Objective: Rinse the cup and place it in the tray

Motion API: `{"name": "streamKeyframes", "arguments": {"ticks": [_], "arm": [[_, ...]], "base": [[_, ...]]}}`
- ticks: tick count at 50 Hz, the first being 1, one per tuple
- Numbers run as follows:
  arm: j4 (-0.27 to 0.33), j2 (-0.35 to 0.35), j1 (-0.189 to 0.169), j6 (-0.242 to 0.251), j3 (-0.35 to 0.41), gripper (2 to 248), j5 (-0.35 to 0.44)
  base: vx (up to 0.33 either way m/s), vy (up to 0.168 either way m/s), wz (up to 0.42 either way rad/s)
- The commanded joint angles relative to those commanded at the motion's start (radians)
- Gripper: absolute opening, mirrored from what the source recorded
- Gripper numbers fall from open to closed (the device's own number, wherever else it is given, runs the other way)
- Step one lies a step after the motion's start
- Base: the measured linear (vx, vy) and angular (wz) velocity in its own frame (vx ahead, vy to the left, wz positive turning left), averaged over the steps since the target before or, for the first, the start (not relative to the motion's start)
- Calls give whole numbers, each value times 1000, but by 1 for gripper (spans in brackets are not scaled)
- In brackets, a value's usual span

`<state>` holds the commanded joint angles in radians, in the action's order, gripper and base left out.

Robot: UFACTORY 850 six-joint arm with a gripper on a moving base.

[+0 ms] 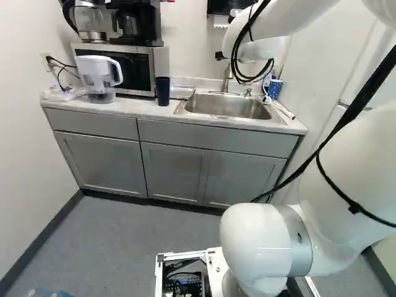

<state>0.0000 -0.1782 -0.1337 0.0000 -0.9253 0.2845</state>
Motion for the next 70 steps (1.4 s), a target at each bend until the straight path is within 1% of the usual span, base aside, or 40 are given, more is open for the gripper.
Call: {"name": "streamKeyframes", "arguments": {"ticks": [32, 70], "arm": [[0, 0, 0, 0, 0, 247, 0], [0, 0, 0, 0, 0, 247, 0]], "base": [[70, 7, 130], [76, -4, 9]]}}
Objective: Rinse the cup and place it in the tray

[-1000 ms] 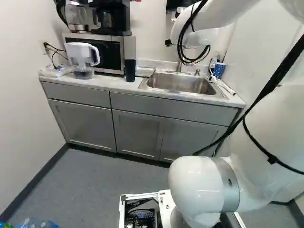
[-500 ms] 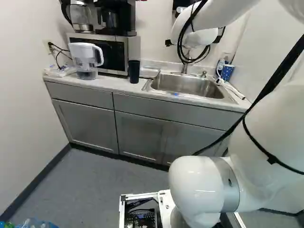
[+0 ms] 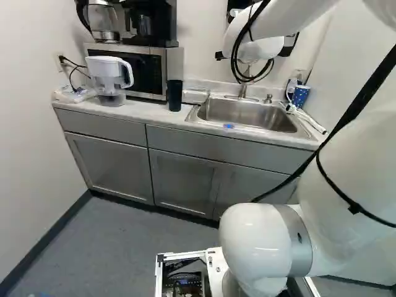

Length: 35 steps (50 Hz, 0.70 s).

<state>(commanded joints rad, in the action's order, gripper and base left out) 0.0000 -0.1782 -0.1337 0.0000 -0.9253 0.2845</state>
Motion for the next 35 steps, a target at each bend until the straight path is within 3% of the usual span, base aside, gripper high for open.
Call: {"name": "streamKeyframes", "arguments": {"ticks": [35], "arm": [[0, 0, 0, 0, 0, 247, 0]], "base": [[87, -29, 1]]}}
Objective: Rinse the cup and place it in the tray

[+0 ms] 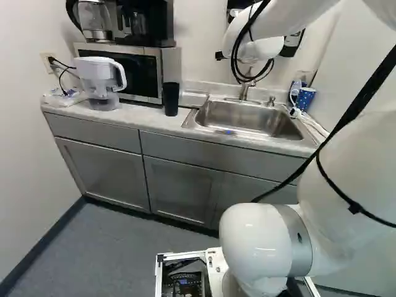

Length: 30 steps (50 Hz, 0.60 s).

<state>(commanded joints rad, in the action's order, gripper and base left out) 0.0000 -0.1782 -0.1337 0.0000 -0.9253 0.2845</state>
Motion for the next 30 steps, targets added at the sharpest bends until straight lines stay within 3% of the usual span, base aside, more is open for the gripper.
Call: {"name": "streamKeyframes", "arguments": {"ticks": [30], "arm": [[0, 15, -1, 0, -14, 247, 0]], "base": [[76, -3, 1]]}}
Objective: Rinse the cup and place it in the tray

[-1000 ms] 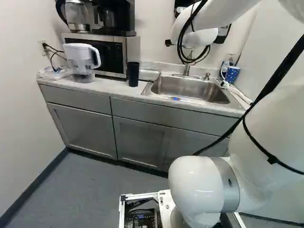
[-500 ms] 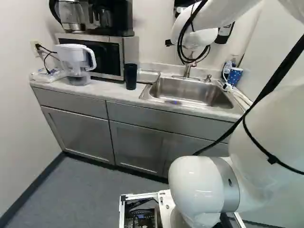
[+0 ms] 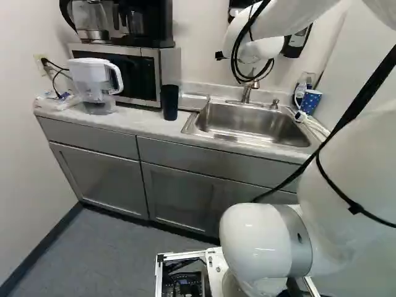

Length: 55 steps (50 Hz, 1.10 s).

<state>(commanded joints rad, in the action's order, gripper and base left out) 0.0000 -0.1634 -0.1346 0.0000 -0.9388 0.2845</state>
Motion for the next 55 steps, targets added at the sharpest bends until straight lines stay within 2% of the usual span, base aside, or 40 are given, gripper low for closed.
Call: {"name": "streamKeyframes", "arguments": {"ticks": [42, 55], "arm": [[0, 57, -12, 0, -53, 247, 0], [0, 78, -15, 0, -73, 247, -27]], "base": [[4, 0, -1], [0, 0, 0]]}}
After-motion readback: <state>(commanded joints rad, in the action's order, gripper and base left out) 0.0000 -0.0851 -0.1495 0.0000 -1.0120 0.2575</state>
